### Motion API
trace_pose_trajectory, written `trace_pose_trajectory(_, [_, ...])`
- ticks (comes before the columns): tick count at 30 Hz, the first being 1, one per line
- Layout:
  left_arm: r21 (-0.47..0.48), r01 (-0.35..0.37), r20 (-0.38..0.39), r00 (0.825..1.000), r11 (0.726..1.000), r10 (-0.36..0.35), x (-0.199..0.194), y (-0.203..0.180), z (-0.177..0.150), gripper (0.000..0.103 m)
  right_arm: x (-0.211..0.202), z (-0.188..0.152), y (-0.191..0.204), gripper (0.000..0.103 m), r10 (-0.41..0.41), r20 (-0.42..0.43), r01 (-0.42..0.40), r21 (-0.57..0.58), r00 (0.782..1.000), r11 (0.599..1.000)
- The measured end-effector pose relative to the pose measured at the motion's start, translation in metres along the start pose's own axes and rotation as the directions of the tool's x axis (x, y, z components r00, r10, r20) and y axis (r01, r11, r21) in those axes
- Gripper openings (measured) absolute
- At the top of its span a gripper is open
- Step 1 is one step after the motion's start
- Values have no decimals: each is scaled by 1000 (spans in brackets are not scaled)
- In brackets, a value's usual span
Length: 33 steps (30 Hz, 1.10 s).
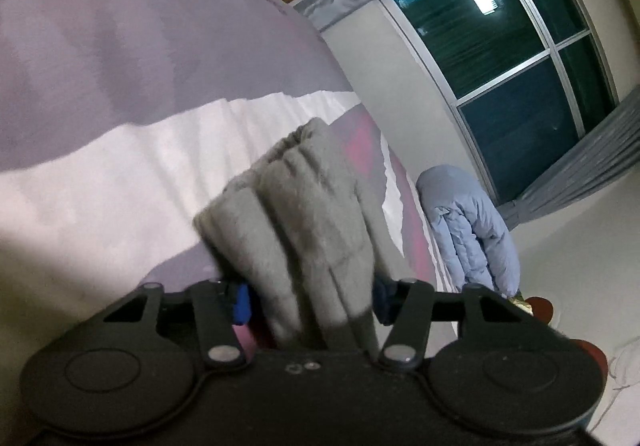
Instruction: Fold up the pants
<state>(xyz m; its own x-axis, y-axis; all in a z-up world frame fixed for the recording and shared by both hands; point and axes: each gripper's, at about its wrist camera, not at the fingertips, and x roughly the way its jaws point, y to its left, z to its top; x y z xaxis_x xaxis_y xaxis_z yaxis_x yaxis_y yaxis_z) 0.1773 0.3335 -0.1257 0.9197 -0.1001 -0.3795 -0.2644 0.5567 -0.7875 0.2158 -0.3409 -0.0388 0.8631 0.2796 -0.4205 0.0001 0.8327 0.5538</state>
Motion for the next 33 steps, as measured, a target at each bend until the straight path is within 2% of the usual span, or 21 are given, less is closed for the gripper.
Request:
trace_pose_trajectory(1, [10,-13,3,1000,1000,13,0,-1,0,37,3,0,-5,8,-6,-15,7,38,1000,999])
trace_pose_trajectory(4, [28,-26,16,1000,999,26,-5,-2,-4,27,-3,3,-24,8,-10,-18,12,157,1000,987])
trace_pose_trajectory(10, [128,-79,48,996,989,73,-16,-24,-9,26,-27,17,-56,8,-56,22,48,256,998,965])
trace_pose_trajectory(13, [194,-126,59,991,973,116,-22,-37,-13,26,-35,25,-65,8,-113,21,105,220,993,970])
trace_pose_trajectory(15, [225,-133,79,990,965,118,-28,-51,-15,25,-36,30,-69,8,-93,-3,92,190,996,977])
trace_pose_trajectory(18, [281,-97,114,991,955,67,-32,-87,-20,25,-41,33,-72,8,-71,10,69,140,997,988])
trace_pose_trajectory(20, [329,-66,110,993,942,31,-30,-117,-28,25,-40,35,-74,8,-51,10,49,122,999,991])
trace_pose_trajectory(22, [423,-41,89,996,905,3,-23,-154,-42,25,-40,37,-79,8,-33,23,29,148,999,988])
trace_pose_trajectory(26, [604,50,6,998,795,-67,-5,-224,-94,25,-44,36,-102,8,-43,41,32,253,998,967])
trace_pose_trajectory(28, [652,108,-45,994,751,-104,10,-252,-124,25,-48,36,-116,8,-62,48,44,309,997,950])
trace_pose_trajectory(30, [673,163,-99,986,721,-131,24,-273,-153,25,-52,37,-127,8,-86,58,62,341,995,938])
trace_pose_trajectory(33, [726,237,-203,971,646,-128,50,-306,-210,25,-59,38,-139,8,-116,76,79,385,990,920])
